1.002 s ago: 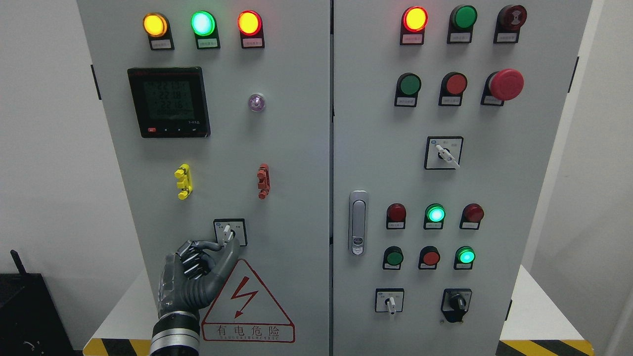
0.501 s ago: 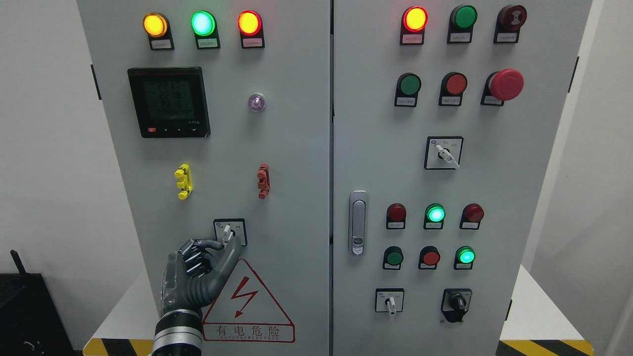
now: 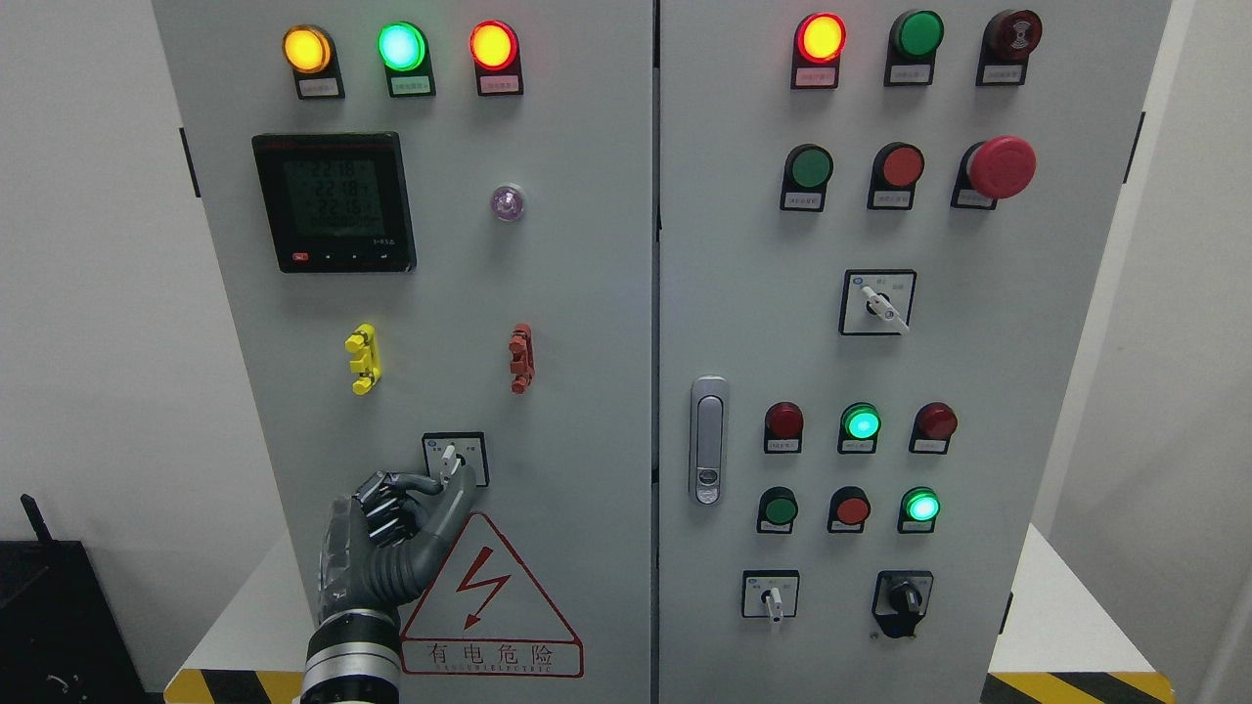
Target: Turn on light switch 1
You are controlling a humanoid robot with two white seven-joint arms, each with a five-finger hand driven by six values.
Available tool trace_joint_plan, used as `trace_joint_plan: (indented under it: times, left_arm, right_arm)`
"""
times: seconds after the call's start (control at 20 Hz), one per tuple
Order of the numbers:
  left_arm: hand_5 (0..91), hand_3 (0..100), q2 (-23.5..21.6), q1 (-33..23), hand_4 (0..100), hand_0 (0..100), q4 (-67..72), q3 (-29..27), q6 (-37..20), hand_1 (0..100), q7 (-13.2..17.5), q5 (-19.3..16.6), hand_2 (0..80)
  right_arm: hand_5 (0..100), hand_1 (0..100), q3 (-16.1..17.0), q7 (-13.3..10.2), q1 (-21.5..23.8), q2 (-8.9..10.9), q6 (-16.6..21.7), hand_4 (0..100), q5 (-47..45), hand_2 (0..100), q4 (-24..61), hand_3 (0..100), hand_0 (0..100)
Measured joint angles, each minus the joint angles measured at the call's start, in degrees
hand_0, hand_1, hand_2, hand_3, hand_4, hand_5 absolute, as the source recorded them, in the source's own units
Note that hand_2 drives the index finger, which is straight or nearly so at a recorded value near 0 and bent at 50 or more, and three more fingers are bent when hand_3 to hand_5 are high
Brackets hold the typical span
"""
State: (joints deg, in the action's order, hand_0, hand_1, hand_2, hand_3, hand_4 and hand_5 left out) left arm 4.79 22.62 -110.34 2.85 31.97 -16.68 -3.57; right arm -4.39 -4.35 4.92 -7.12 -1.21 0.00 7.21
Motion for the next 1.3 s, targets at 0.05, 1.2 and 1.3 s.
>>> trace_joint_plan:
  times: [0.05,1.2,1.3]
  left_arm:
    - [87.3,95,0.0,0.1,96,7,0.0,0.0,0.1,66,0.0,0.0,60.7]
    - [88.0,96,0.0,0.4,97,14,0.0,-0.1,0.6,67,0.0,-0.8,62.0]
    - [88.0,96,0.0,0.4,97,14,0.0,-0.1,0.6,67,0.0,-0.9,62.0]
  right_arm:
    - [0,0,0.0,0.0,0.0,0.00,0.0,0,0.0,0,0.0,0,0]
    - [0,0,0.0,0.0,0.0,0.00,0.0,0,0.0,0,0.0,0,0]
    - [0,0,0.0,0.0,0.0,0.00,0.0,0,0.0,0,0.0,0,0]
